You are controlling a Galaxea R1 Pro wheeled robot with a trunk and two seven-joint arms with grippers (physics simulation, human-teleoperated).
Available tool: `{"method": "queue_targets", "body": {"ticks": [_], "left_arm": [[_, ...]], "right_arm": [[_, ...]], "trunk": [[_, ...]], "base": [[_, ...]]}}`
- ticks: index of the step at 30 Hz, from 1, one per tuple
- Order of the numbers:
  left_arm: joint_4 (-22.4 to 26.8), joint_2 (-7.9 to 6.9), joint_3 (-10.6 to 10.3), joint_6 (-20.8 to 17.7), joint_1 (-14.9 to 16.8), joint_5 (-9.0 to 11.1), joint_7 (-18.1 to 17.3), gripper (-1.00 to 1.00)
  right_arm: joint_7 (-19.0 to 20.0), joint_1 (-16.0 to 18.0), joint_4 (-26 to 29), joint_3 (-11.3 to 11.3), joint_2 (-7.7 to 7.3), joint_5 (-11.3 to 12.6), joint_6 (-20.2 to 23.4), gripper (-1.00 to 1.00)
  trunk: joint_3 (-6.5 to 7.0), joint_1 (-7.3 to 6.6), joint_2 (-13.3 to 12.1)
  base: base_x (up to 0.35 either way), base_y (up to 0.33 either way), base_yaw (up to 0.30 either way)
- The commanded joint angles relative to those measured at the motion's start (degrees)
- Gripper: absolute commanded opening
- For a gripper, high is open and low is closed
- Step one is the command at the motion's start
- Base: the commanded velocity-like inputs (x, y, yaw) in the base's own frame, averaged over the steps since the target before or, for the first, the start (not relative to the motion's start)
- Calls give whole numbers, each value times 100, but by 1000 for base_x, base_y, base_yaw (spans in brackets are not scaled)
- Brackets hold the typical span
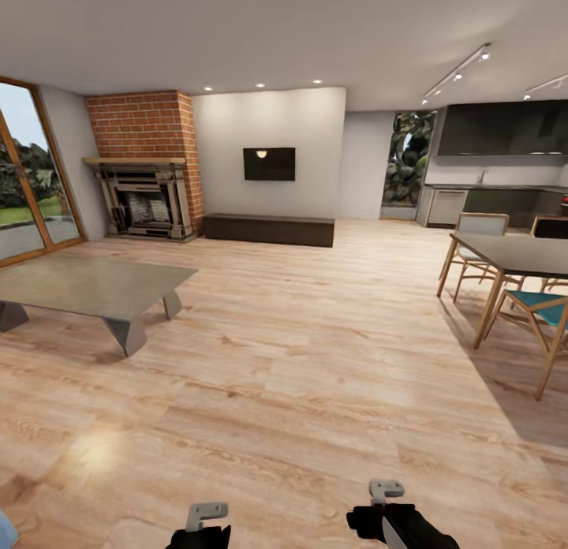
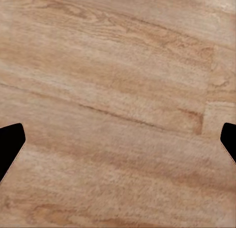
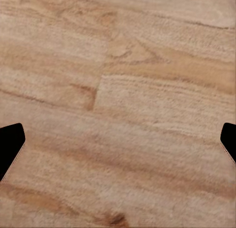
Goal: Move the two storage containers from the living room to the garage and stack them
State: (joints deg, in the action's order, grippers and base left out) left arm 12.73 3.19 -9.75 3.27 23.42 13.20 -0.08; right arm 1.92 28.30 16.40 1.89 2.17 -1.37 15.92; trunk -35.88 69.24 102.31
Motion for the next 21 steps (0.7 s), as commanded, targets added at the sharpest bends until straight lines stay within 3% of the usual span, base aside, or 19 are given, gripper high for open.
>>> {"method": "queue_targets", "body": {"ticks": [1, 16, 21], "left_arm": [[-8, -3, -44, 25, 5, 60, -1, 100], [-8, -3, -44, 25, 5, 60, -1, 100], [-8, -3, -44, 25, 5, 58, -1, 100]], "right_arm": [[19, 1, 12, 19, 2, -15, 34, 100], [-18, -20, -2, 33, -49, -20, 37, 100], [-44, -284, -4, 38, -118, -21, 37, 100]], "trunk": [[-6, 3, 2], [-6, 3, 2], [-6, 3, 2]], "base": [[343, 0, 0], [343, 0, 0], [343, 0, 0]]}}
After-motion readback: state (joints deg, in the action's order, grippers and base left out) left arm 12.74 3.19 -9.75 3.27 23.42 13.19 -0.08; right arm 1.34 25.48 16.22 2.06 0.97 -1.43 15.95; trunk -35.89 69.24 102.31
